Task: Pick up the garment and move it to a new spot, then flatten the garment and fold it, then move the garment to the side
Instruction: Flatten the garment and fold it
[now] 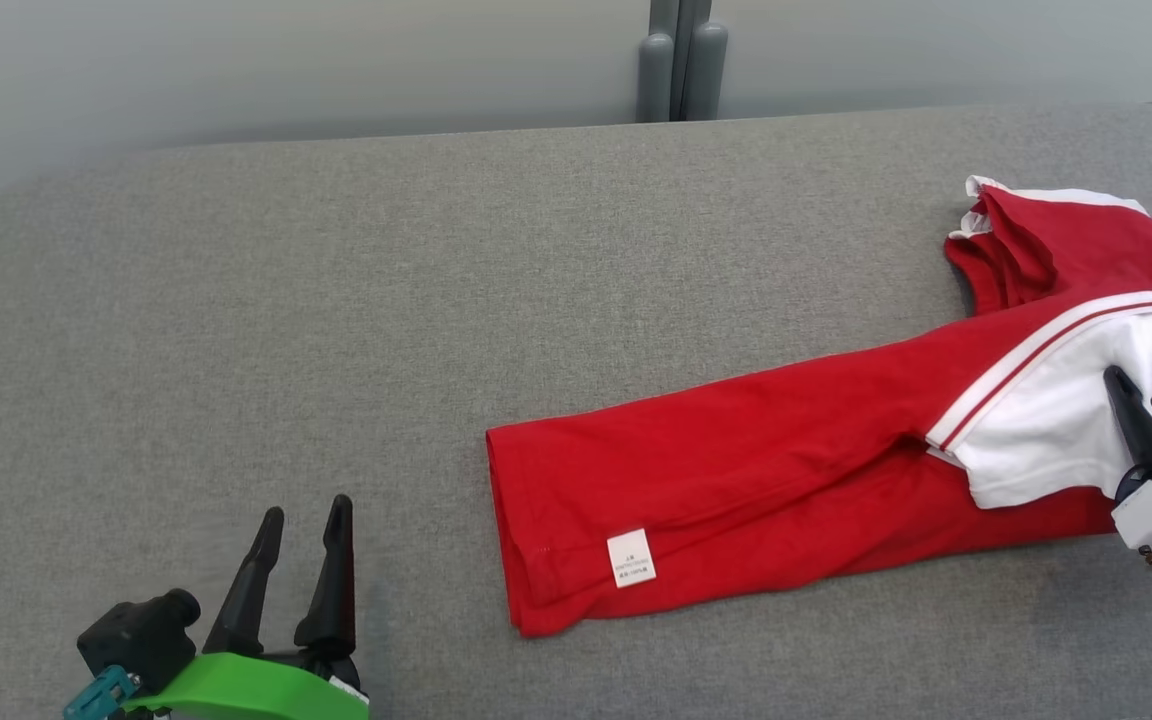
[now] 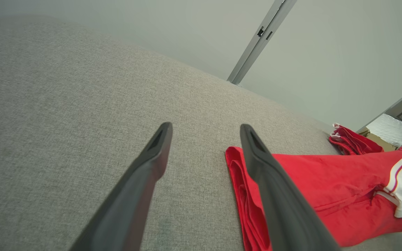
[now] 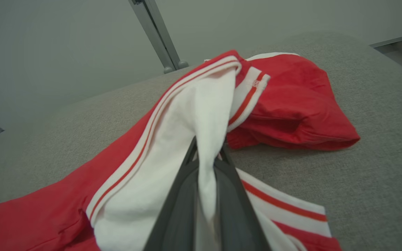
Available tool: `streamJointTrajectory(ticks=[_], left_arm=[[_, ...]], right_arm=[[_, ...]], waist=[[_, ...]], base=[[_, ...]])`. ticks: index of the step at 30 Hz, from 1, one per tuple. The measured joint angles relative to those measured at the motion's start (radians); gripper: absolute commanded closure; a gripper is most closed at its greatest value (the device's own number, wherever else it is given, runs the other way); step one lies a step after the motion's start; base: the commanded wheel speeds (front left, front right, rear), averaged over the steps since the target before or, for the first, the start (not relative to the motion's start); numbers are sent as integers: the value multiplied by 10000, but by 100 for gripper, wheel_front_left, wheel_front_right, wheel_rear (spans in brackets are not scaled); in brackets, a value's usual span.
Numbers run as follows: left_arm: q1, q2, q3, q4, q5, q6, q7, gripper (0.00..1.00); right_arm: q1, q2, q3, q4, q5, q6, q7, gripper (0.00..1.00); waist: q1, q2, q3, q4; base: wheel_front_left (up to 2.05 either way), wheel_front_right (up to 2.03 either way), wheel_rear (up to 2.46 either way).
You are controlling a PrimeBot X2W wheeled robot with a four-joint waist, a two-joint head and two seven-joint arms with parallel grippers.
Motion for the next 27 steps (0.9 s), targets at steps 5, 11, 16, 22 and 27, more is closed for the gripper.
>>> streamJointTrajectory(ticks=[5,11,16,22,27], left_arm=[[3,-61,-88,-6,75,0,17,0],[2,-198,-311,59,79,0,105,0],[3,-268,-343,174,81,2,119,0],[17,-307,-382,242,86,2,194,0],[112,-324,-399,236,86,44,259,0]], right_arm=[[27,-21,107,-416,115,40,226,100],[64,198,769,-1323,242,157,602,100],[105,257,1678,-2272,194,161,1074,100],[279,483,2633,-3221,102,247,1607,100],[250,830,3519,-3873,-25,247,2173,100]], waist=[[0,0,-43,-92],[0,0,-173,33],[0,0,-369,204],[0,0,-592,488],[0,0,-730,831]], base=[[0,0,0],[0,0,0],[0,0,0],[0,0,0],[0,0,0]])
